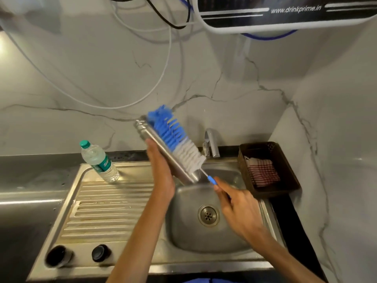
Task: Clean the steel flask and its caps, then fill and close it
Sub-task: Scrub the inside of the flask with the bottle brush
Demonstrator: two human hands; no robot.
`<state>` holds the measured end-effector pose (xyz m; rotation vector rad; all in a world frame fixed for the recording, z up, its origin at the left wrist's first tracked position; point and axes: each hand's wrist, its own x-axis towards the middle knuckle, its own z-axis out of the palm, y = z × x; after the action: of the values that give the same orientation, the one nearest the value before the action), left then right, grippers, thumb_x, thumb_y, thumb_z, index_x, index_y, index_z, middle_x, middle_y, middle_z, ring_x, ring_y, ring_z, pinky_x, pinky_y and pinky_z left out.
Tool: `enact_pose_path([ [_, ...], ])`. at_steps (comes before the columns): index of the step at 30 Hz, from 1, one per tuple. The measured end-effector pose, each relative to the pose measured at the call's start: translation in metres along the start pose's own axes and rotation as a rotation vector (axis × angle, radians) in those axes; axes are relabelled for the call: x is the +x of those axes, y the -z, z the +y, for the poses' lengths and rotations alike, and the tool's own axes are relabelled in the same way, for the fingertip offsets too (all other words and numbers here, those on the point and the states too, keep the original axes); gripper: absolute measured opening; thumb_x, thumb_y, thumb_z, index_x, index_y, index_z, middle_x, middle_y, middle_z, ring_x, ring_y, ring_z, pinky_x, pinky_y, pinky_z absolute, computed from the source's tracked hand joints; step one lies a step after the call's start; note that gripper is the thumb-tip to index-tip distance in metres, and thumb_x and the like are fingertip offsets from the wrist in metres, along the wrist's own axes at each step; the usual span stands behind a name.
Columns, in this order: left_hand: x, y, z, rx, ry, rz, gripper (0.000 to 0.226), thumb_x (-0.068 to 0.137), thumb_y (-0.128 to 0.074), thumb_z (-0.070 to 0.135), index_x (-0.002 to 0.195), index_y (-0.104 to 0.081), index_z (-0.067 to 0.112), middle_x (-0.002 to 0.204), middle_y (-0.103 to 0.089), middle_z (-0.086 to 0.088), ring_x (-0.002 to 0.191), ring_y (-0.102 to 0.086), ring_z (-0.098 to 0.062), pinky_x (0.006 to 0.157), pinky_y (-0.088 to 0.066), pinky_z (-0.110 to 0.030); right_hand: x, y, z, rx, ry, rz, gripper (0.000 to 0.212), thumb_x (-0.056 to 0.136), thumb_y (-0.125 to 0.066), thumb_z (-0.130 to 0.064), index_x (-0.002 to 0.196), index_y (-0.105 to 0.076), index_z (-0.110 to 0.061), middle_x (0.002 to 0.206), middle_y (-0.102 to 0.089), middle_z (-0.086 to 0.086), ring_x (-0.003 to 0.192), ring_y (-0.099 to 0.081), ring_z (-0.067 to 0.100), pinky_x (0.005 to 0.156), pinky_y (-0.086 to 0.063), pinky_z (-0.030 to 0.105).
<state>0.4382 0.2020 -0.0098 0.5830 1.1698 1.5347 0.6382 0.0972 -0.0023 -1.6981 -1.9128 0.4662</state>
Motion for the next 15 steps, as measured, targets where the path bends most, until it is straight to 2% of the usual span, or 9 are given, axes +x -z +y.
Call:
enact_pose_path([
  [2,-0.014,-0.001,-0.012,0.058,0.068,-0.092,0.092,0.083,-0.041,0.095,0.153,-0.05,0.036,0.143,-0.068,0.004,0.131,-0.066,-0.019,0.113,-0.049,-0.049,0.006,-0.001,-0.002,0.008,0.025,0.04,0.041,0.104,-0.049,-0.042,0.143,-0.06,-0.034,0.044,-0.033,-0.018,0.036,-0.04,0.004,0.039,-0.033,0.019],
  [5,0.006,0.015,0.012,-0.048,0.032,0.052,0.099,0.077,-0.047,0.097,0.154,-0.048,0.034,0.142,-0.068,-0.001,0.129,-0.067,-0.022,0.111,-0.051,-0.052,-0.011,0.005,0.01,-0.042,0.048,0.011,0.036,0.102,-0.06,-0.036,0.138,-0.064,-0.036,0.045,-0.025,-0.02,0.035,-0.033,0.003,0.04,-0.029,0.02],
  [7,0.012,0.024,0.019,-0.138,-0.01,0.112,0.092,0.085,-0.042,0.093,0.156,-0.044,0.035,0.14,-0.069,-0.001,0.125,-0.07,-0.022,0.109,-0.054,-0.051,-0.023,0.002,0.016,-0.027,0.031,-0.027,0.036,0.102,-0.061,-0.036,0.138,-0.064,-0.04,0.044,-0.025,-0.019,0.036,-0.032,0.003,0.044,-0.028,0.02],
  [9,-0.007,0.017,0.007,-0.079,-0.016,0.037,0.089,0.087,-0.041,0.092,0.156,-0.044,0.035,0.139,-0.07,0.0,0.125,-0.07,-0.021,0.107,-0.055,-0.05,-0.018,-0.009,0.014,-0.007,0.026,-0.001,0.036,0.104,-0.054,-0.038,0.14,-0.062,-0.04,0.041,-0.029,-0.015,0.034,-0.034,0.005,0.044,-0.023,0.013],
  [12,-0.026,0.008,-0.008,0.02,0.052,-0.029,0.095,0.081,-0.047,0.095,0.155,-0.043,0.035,0.143,-0.068,0.001,0.128,-0.068,-0.022,0.106,-0.054,-0.05,-0.005,-0.015,0.011,-0.009,0.026,0.036,0.038,0.106,-0.051,-0.04,0.143,-0.059,-0.039,0.043,-0.034,-0.014,0.035,-0.041,0.005,0.043,-0.024,0.013],
  [15,-0.002,0.021,0.023,-0.065,-0.005,0.111,0.085,0.09,-0.042,0.088,0.156,-0.043,0.035,0.139,-0.07,-0.003,0.119,-0.073,-0.022,0.098,-0.06,-0.047,-0.02,-0.002,0.025,-0.056,0.061,-0.021,0.035,0.102,-0.062,-0.031,0.136,-0.066,-0.035,0.049,-0.033,-0.017,0.037,-0.043,0.006,0.039,-0.033,0.023],
])
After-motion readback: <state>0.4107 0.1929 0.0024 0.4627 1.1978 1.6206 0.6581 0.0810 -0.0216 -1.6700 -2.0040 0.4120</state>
